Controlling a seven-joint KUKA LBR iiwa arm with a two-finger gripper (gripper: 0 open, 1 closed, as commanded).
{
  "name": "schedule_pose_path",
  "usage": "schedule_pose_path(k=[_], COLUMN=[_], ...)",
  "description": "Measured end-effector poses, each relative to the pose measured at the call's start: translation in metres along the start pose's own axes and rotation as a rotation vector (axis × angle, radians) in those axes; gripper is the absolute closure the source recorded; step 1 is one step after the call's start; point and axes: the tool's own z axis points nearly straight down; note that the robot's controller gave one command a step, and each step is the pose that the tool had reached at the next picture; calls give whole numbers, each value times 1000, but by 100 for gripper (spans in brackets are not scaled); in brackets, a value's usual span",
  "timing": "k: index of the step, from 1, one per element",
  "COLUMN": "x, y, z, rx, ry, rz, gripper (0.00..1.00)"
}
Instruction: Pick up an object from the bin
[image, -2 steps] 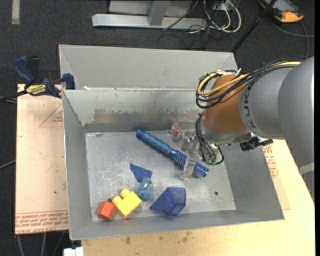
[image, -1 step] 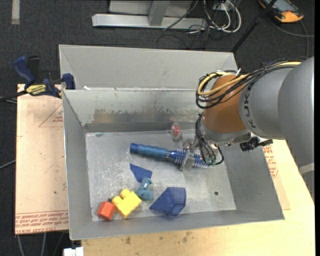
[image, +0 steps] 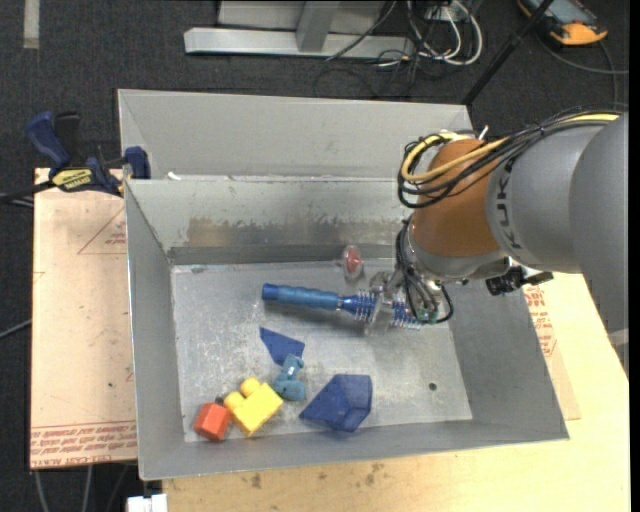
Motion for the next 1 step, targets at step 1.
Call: schedule_pose_path(k=[1], x=[-2], y=[1], z=[-93], rx=[-1], ry=[-6], rz=[-2], gripper=[100])
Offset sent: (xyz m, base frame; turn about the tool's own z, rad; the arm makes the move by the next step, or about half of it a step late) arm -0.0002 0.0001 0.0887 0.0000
